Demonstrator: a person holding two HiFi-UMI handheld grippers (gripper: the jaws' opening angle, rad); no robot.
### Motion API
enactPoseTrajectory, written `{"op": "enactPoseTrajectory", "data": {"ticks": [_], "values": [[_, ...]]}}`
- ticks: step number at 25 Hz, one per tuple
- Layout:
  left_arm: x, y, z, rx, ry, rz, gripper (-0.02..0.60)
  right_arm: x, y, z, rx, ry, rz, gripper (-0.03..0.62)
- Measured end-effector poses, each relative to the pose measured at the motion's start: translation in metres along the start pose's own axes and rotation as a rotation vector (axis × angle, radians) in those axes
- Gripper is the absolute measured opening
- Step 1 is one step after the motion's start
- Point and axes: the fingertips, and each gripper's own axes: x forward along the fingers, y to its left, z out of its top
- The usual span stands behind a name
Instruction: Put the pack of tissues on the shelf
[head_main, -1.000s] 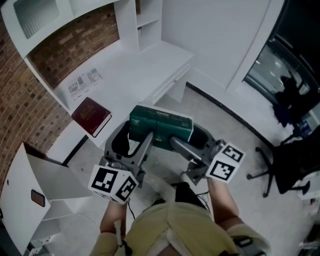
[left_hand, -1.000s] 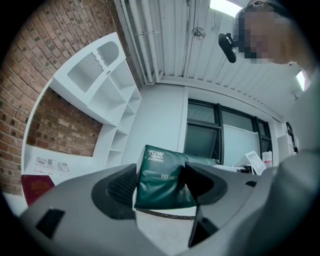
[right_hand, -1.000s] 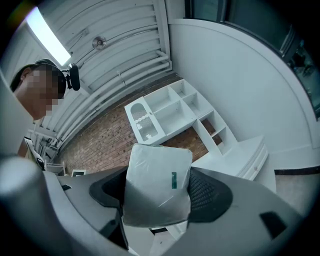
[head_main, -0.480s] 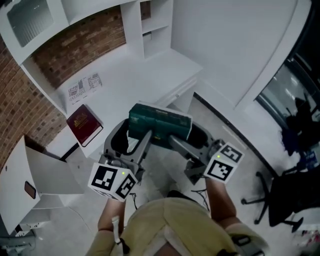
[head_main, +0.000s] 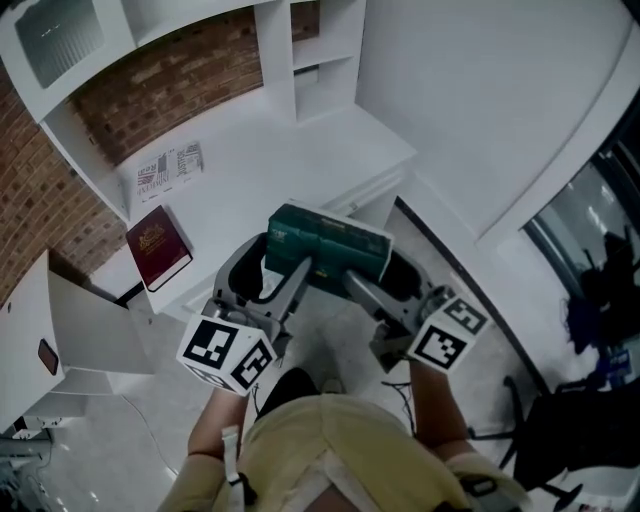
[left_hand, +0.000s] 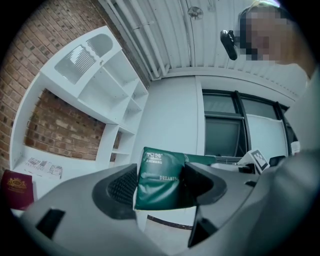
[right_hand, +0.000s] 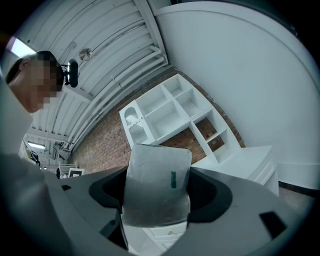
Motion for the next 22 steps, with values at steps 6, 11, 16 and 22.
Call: {"op": "enactPoseTrajectory", "data": {"ticks": [6,11,16,22], "values": [[0.032,0.02,0.003,0.035,0.008,0.031,0.298,0.023,-0.03,0.009,0.034,-0.004,0.004,0.342],[0.076,0.048,0.006,0.034,-0.007,0.02,0.296,0.054,-0.067,0.025,0.031,-0.012,-0.028,0.341],[0.117,0.084,0.013,0.027,-0.021,0.005,0.296,0.093,-0.1,0.042,0.017,-0.008,-0.043,0.341],[0.162,0.133,0.018,0.04,-0.018,0.002,0.295,0.147,-0.137,0.056,-0.01,0.014,-0.06,0.341]]}}
